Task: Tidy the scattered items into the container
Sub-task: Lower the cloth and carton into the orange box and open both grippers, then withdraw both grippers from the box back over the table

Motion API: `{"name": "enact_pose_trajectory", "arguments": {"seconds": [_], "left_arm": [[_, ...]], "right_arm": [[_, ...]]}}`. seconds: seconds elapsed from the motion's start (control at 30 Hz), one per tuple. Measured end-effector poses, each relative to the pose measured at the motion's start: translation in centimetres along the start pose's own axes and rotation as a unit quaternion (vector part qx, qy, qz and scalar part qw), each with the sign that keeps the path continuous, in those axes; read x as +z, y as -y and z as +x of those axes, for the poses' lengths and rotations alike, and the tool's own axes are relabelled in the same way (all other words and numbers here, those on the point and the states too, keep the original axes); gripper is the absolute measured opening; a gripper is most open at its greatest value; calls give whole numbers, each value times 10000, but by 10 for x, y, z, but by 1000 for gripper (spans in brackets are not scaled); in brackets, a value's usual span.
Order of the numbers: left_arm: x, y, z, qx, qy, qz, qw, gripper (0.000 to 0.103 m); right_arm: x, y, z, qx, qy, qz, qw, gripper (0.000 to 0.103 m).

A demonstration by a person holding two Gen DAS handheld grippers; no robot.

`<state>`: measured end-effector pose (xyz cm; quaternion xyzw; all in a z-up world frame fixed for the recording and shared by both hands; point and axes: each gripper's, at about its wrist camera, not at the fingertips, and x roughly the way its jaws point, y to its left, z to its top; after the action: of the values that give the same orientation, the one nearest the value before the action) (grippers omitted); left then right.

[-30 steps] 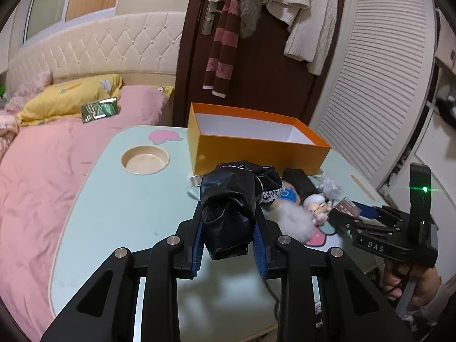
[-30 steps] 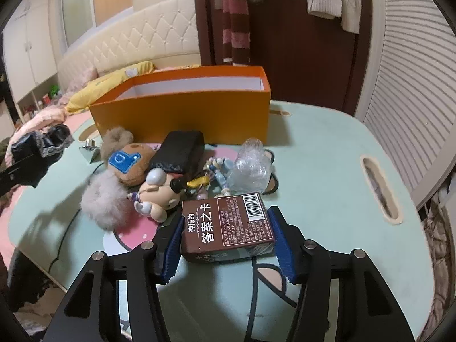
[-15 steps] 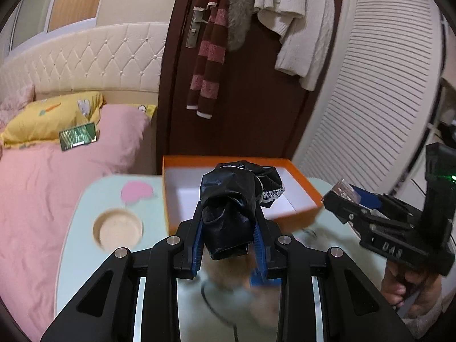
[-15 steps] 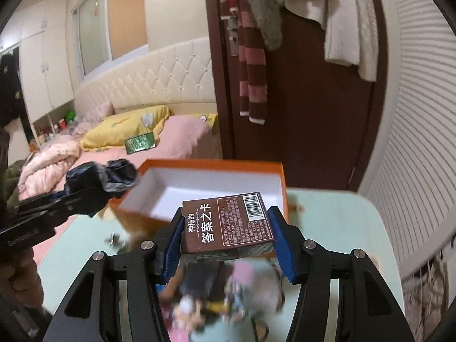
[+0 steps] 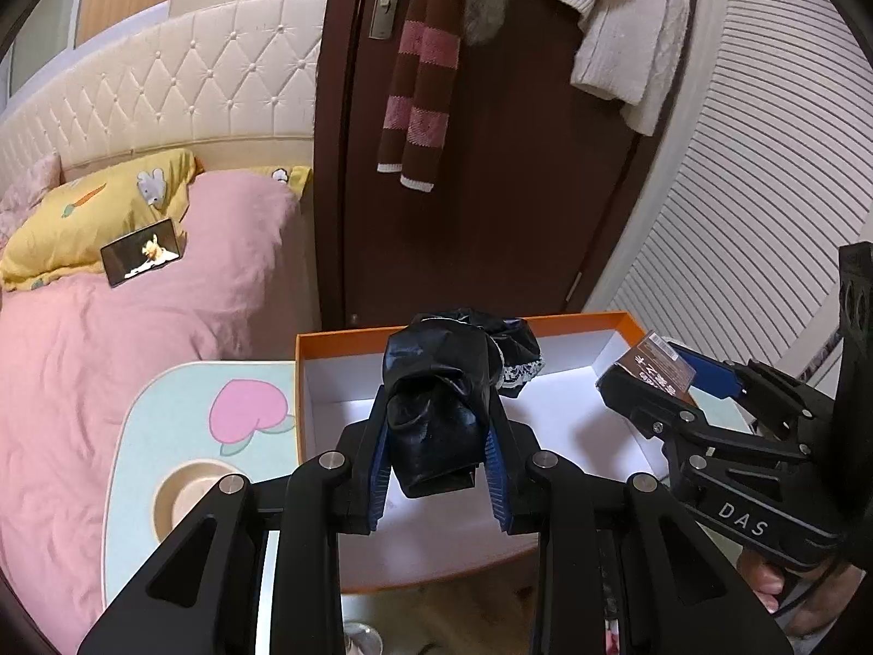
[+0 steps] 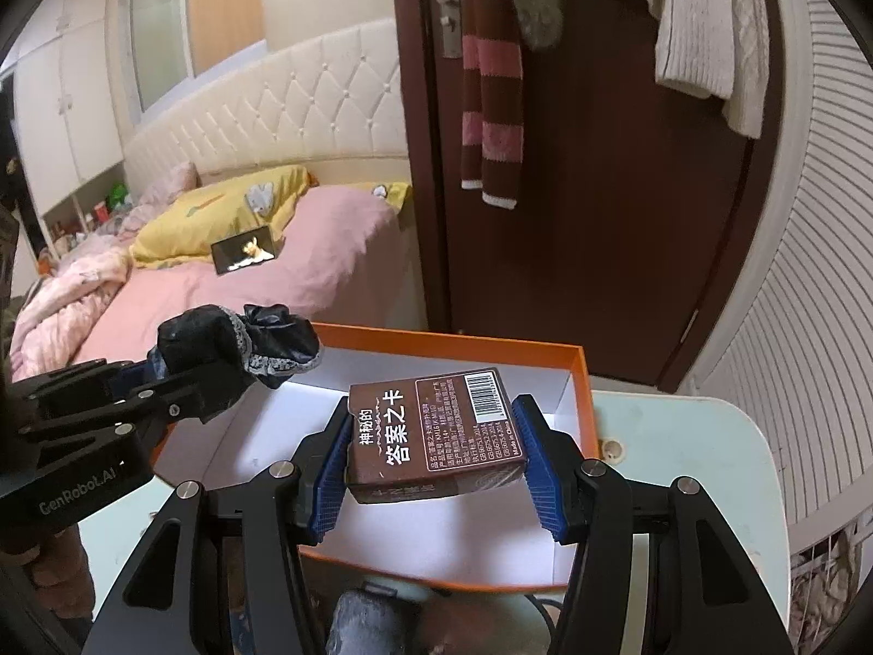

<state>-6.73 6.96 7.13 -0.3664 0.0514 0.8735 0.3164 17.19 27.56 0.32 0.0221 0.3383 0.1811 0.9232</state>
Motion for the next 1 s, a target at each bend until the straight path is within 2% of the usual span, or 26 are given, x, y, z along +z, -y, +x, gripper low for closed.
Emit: {"name": "enact_pose_trajectory", "arguments": {"seconds": [0.23,0.33,0.37,0.4,0.57,0.77,1.0], "left_arm": [[4,-2,11,179,-93,-15,9998,33],[3,-6,12,194,-118,-137,9996,50],[3,-8,12,154,-122,-213,9996,64],[2,-10,10,115,-97,-299,9994,72],[2,-16,-6,-125,115,-551,9983,73],[-8,-13,-33,27,229,-420,9989,73],[-45,-7,-64,322,76,-183,9993,73]], "right_arm": [[3,1,13,-36,-158,-30,9999,57],[1,-2,15,-200,-192,-176,9995,58],[1,-3,15,-243,-197,-240,9992,61],[0,-3,15,-273,-190,-273,9991,64],[0,0,3,-260,-52,-238,9994,72],[-6,3,-25,-141,83,-99,9998,73],[-35,10,-63,-132,76,-15,9999,76]]}}
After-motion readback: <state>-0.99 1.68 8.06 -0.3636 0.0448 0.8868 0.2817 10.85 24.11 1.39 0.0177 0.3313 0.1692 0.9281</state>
